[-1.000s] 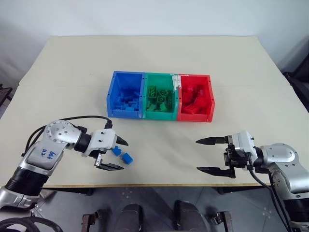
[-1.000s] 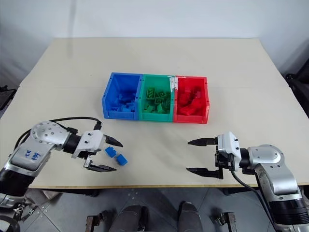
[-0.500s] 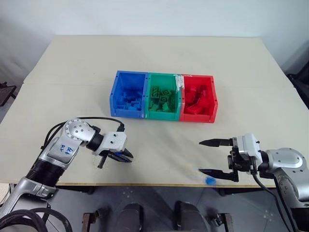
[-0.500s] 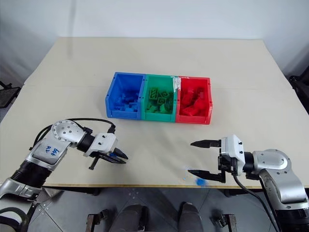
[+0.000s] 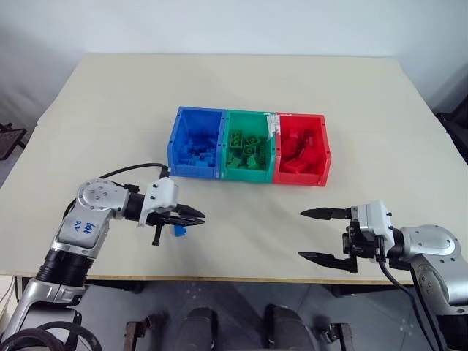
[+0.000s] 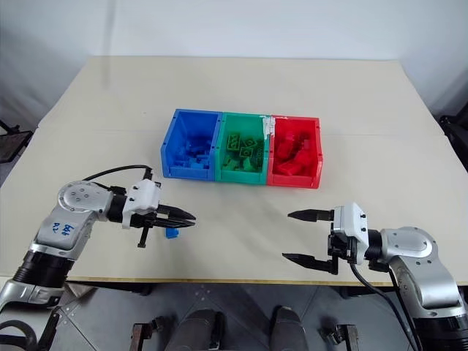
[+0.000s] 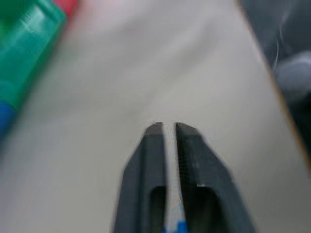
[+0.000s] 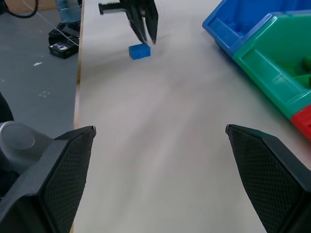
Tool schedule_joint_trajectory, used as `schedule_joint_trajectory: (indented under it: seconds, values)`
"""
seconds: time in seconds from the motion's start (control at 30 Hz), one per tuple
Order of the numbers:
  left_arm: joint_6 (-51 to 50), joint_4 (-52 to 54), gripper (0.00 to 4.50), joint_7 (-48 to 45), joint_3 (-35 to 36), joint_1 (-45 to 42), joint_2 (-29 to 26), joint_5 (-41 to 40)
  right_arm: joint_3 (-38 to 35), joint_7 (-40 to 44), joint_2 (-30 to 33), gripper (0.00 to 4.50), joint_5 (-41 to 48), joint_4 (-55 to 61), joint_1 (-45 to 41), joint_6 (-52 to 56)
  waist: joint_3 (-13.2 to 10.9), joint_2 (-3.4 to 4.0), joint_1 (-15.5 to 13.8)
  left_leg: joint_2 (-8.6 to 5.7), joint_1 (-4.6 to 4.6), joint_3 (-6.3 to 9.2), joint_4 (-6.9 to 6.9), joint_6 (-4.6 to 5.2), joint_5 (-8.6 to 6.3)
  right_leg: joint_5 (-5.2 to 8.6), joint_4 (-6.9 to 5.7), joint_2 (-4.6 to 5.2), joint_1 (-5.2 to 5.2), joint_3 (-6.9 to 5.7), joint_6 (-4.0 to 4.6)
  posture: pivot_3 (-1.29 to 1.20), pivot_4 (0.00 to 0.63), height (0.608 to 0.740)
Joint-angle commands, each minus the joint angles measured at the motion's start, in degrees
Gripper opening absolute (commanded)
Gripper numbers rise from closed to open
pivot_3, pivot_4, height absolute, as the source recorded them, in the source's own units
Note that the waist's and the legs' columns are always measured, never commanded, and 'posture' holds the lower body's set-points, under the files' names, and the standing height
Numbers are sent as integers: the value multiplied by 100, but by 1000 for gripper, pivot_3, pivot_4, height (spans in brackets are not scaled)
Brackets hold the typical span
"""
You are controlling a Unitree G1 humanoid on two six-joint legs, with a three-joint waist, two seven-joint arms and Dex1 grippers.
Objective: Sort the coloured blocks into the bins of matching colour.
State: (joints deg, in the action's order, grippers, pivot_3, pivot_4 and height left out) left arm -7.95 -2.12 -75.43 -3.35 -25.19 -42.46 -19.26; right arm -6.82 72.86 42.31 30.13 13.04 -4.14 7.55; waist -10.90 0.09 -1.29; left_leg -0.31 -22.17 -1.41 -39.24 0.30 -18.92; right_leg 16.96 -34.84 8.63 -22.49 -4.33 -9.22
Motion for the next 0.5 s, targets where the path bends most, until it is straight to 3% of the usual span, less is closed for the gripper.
schedule_joint_trajectory:
  seconds: [0.03,0.3,0.5]
  values:
    - [-6,136,1803,168,698,493,-193,-346,-33,72,21,4500,57,11,-106,-117,0,0,47,1,2,-1,0,0,0,0,0,0,0,1,0,0,150,740]
    - [190,38,4296,640,2456,2184,-497,-597,379,276,-161,4500,152,64,-608,-16,1,-1,120,7,5,-1,2,-2,-1,-2,0,-2,-1,4,4,0,150,740]
    - [108,592,4425,1000,3498,3516,-362,-810,774,400,-437,4500,115,-64,-1086,-71,2,-4,112,19,6,10,4,-4,-4,-3,0,3,1,2,8,0,150,740]
